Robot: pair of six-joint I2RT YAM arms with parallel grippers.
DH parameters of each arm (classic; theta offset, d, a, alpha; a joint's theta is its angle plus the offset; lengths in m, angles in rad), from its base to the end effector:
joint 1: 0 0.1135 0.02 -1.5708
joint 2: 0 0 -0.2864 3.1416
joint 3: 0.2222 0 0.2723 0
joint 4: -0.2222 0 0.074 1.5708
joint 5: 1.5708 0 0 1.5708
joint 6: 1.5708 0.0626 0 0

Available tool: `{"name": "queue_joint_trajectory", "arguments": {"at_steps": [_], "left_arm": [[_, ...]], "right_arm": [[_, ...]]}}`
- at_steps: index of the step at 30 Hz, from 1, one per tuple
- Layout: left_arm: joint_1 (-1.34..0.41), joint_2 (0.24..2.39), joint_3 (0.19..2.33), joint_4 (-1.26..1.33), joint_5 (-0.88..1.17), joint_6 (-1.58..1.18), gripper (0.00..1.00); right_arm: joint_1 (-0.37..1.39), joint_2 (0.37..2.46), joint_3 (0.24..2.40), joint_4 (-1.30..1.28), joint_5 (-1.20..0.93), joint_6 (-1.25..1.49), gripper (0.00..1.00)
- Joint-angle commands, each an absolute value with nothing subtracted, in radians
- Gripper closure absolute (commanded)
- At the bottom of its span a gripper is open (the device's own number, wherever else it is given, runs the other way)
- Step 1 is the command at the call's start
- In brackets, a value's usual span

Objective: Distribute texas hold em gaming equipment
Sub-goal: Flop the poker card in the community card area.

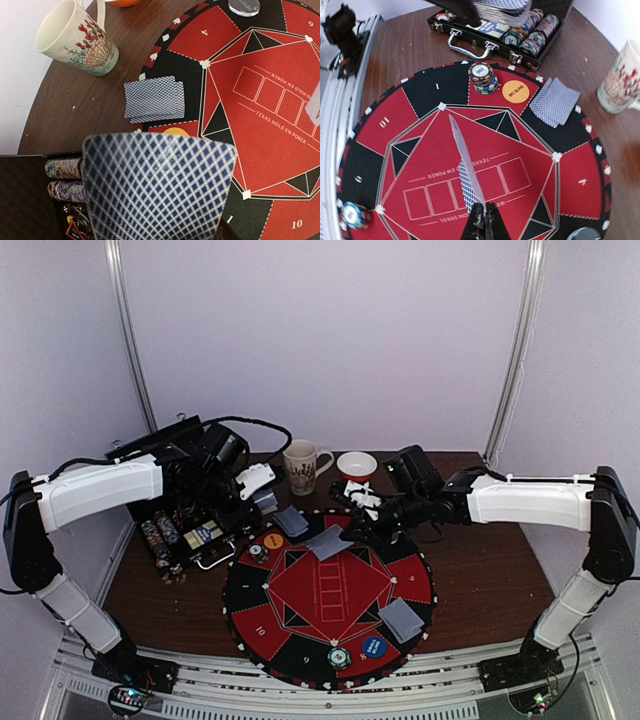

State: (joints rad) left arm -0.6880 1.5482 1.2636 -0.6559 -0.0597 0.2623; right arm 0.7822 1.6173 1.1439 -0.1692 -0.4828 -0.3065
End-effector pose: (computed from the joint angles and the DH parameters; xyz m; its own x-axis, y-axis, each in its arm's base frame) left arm 0.2849 -0.2294 0.2726 -0.4454 0.7012 -0.5567 0.7478 0.6333 0.1994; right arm 0.2638 0.3030 0.2543 -0.1374 -0.5132 -0.8472 -0.9748 0.2218 0.0237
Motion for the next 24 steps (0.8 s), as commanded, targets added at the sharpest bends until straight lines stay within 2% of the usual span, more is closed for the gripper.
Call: {"name": "queue_joint_trajectory", "arguments": {"at_steps": [1,7,12,17,24], "left_arm": [[-0.683,1.532,1.271,-0.617,-0.032,0.268,0.55],[-0.683,1.525,1.267,-0.606,-0.027,0.272,0.55],[-0.682,1.519,1.266,-0.603,-0.025,0.279,0.55],[-0.683,1.524,1.255,-0.598,-0.018,0.282,0.55],[-0.682,1.516,1.250,-0.598,-0.021,0.287,0.55]], "right_arm": [[0.788,1.590,1.133,-0.112,-0.450,-0.627,1.00],[0.809,1.616,1.095,-0.136,-0.445,-0.982,1.00],[0.874,1.630,1.074,-0.135,-0.415,-1.158,1.00],[0.966,1.647,1.009,-0.010,-0.408,-1.223,1.00],[1.009,1.694,0.958,-0.034,-0.446,-1.338,1.00]]}}
